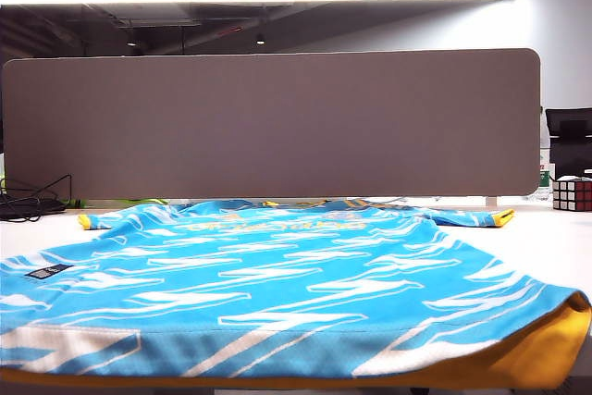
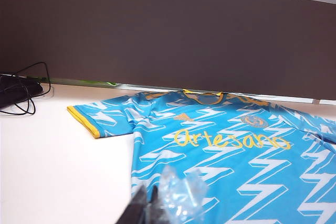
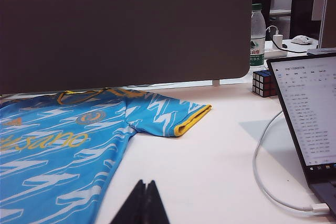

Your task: Fold the bottom side of the soccer jersey horizontally towards the center, about one-third of the way, then fold the sleeve back towards the center, creating a straight line along the edge of the the soccer jersey, and finally fold the bottom of the soccer jersey up towards the top, creating a neat rectangle.

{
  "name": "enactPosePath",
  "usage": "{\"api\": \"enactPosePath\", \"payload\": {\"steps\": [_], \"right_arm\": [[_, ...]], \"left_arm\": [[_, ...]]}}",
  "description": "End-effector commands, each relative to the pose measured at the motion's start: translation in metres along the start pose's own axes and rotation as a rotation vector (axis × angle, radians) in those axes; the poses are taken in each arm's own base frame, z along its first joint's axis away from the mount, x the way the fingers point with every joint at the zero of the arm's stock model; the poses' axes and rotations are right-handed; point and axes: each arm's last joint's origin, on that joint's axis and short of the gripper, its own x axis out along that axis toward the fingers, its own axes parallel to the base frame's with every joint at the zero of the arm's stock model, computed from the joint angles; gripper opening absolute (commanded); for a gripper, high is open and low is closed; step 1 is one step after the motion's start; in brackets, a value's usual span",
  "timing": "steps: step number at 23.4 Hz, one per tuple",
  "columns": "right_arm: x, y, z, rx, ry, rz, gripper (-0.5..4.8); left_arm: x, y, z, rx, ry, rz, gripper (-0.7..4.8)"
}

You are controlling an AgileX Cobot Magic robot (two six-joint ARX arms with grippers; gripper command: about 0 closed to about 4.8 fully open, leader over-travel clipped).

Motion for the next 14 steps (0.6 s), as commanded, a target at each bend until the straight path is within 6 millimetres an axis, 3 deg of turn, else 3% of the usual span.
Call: {"api": "enactPosePath", "payload": {"steps": [1,11,14], "right_arm": [[0.0,-0.0001,-0.0008,-0.003,-0.007,-0.003,-0.08],[0.0,0.0004,-0.0009,0.029,-0.006,0.015,-0.08],[0.0002,0.0027,-0.0015,0.137,0.014,0.095,-0.09]], "left_arm": [[-0.0002,-0.0004,0.0034,0.004,-0.02,-0.002,-0.06],[-0.0002,-0.0004,0.0035,-0.012,-0.022,0.0,-0.06],[-0.0001,0.0007,0.0011,-0.205,0.003,0.031,-0.06]]}}
